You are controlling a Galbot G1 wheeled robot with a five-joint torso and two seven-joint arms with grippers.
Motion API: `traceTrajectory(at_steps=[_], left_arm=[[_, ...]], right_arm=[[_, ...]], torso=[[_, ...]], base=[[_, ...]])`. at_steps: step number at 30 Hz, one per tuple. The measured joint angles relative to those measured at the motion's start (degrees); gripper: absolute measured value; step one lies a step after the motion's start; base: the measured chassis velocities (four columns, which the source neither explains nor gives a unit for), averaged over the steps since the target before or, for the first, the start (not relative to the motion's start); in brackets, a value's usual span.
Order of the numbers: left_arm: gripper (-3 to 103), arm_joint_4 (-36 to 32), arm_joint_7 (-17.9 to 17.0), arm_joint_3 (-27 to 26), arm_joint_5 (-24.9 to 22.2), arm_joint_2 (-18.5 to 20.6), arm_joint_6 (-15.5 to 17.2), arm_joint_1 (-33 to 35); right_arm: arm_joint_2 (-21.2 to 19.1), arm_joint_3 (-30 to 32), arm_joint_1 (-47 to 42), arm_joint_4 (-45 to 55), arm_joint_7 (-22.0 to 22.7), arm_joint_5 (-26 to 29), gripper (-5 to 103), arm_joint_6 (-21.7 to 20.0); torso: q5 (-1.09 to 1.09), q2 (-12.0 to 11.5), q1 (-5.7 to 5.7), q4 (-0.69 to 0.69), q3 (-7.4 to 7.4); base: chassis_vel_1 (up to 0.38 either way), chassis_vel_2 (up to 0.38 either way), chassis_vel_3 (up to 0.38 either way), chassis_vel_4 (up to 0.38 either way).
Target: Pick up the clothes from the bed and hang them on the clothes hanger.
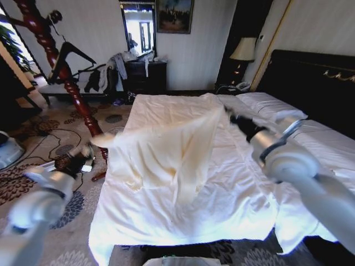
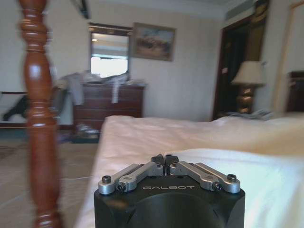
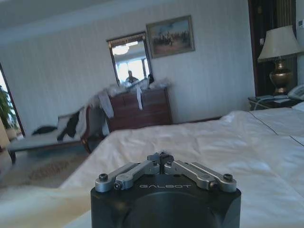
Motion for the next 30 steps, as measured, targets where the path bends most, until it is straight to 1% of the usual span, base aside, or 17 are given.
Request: traceTrajectory(at_steps=[2, 5, 7, 8, 9, 11, 13, 14, 15, 18, 19, 20, 22, 23, 24, 28, 30], left_arm=[[0, -2.53, 0.06, 0.89, -1.75, -0.15, 0.02, -0.04], [0, -4.52, -0.01, 0.75, -3.76, 0.26, 0.02, -0.07], [0, -7.57, -0.28, -0.42, -7.71, 1.14, -0.15, -0.05], [0, -10.37, -0.97, -1.86, -11.67, 2.26, -0.45, -0.30], [0, -10.37, -0.97, -1.86, -11.67, 2.26, -0.45, -0.30], [0, -13.58, -2.58, -4.23, -17.15, 4.83, -0.73, -1.52], [0, -15.93, -6.07, -10.29, -24.78, 11.52, -0.90, -4.05], [0, -15.93, -6.07, -10.29, -24.78, 11.52, -0.90, -4.05], [0, -15.94, -6.94, -12.15, -26.65, 13.49, -1.01, -4.86], [0, -12.11, -11.39, -20.89, -37.16, 25.07, -1.51, -11.52], [0, -10.52, -11.95, -22.38, -39.51, 27.62, -1.58, -13.35], [0, -10.52, -11.95, -22.38, -39.51, 27.62, -1.58, -13.35], [0, -6.22, -13.01, -24.00, -44.71, 33.24, -1.57, -19.07], [0, -4.97, -13.34, -23.96, -45.93, 34.67, -1.51, -21.14], [0, -2.04, -14.16, -23.31, -48.47, 37.57, -1.27, -26.38], [0, 0.19, -14.74, -22.46, -50.22, 38.89, -0.76, -30.89], [0, -2.26, -15.79, -21.82, -49.60, 35.30, -0.14, -29.96]], right_arm=[[-0.18, 1.14, -3.13, 1.49, -1.15, -1.30, 0, 1.48], [-0.21, 1.76, -4.35, 2.35, -3.26, -1.83, 0, 3.73], [-0.47, 2.29, -4.99, 3.14, -6.47, -2.20, 0, 6.65], [-0.97, 2.69, -4.97, 3.72, -10.11, -2.64, 0, 9.89], [-0.97, 2.69, -4.97, 3.72, -10.11, -2.64, 0, 9.89], [-1.55, 3.21, -3.71, 4.20, -14.29, -2.64, 0, 13.59], [-1.79, 3.62, 1.69, 4.13, -18.45, 0.26, 0, 18.22], [-1.79, 3.62, 1.69, 4.13, -18.45, 0.26, 0, 18.22], [-1.79, 3.69, 3.20, 3.86, -19.18, 1.41, 0, 19.12], [-1.79, 5.22, 15.29, 2.17, -20.67, 7.44, 0, 22.07], [-1.83, 5.60, 17.39, 1.90, -20.55, 8.11, 0, 22.23], [-1.83, 5.60, 17.39, 1.90, -20.55, 8.11, 0, 22.23], [-2.44, 7.34, 22.16, 0.96, -20.51, 8.85, 0, 22.18], [-2.65, 7.74, 23.08, 0.74, -20.58, 8.86, 0, 22.12], [-3.13, 8.80, 25.57, 0.20, -20.73, 9.01, 0, 21.71], [-3.35, 9.53, 26.25, 0.32, -20.82, 7.99, 0, 21.06], [-2.84, 9.53, 21.05, 2.79, -20.90, 2.51, 0, 20.88]], torso=[[-0.01, 0.01, 0.00, -0.02, 0.00], [-0.01, 0.00, 0.03, 0.04, 0.02], [0.00, 0.00, 0.04, 0.04, 0.02], [0.00, 0.00, 0.02, 0.02, 0.01], [0.00, 0.00, 0.02, 0.02, 0.01], [-0.02, 0.00, 0.02, 0.02, 0.01], [0.00, 0.00, 0.03, 0.01, 0.02], [0.00, 0.00, 0.03, 0.01, 0.02], [0.01, 0.00, 0.03, 0.02, 0.02], [-0.03, 0.00, 0.04, 0.01, 0.02], [-0.03, 0.00, 0.04, 0.02, 0.02], [-0.03, 0.00, 0.04, 0.02, 0.02], [-0.01, -0.01, 0.05, 0.03, 0.03], [-0.01, -0.01, 0.05, 0.02, 0.03], [0.00, 0.00, 0.05, -0.01, 0.02], [0.01, 0.00, 0.04, 0.03, 0.02], [-0.02, 0.00, 0.04, 0.05, 0.01]], base=[[0.000, 0.000, 0.000, 0.000], [0.000, 0.000, 0.000, 0.000], [0.000, 0.000, 0.000, 0.000], [0.000, 0.000, 0.000, 0.000], [0.000, 0.000, 0.000, 0.000], [0.000, 0.000, 0.000, 0.000], [0.000, 0.000, 0.000, 0.000], [0.000, 0.000, 0.000, 0.000], [0.000, 0.000, 0.000, 0.000], [0.000, 0.000, 0.000, 0.000], [0.000, 0.000, 0.000, 0.000], [0.000, 0.000, 0.000, 0.000], [0.000, 0.000, 0.000, 0.000], [0.000, 0.000, 0.000, 0.000], [0.000, 0.000, 0.000, 0.000], [0.000, 0.000, 0.000, 0.000], [0.000, 0.000, 0.000, 0.000]])
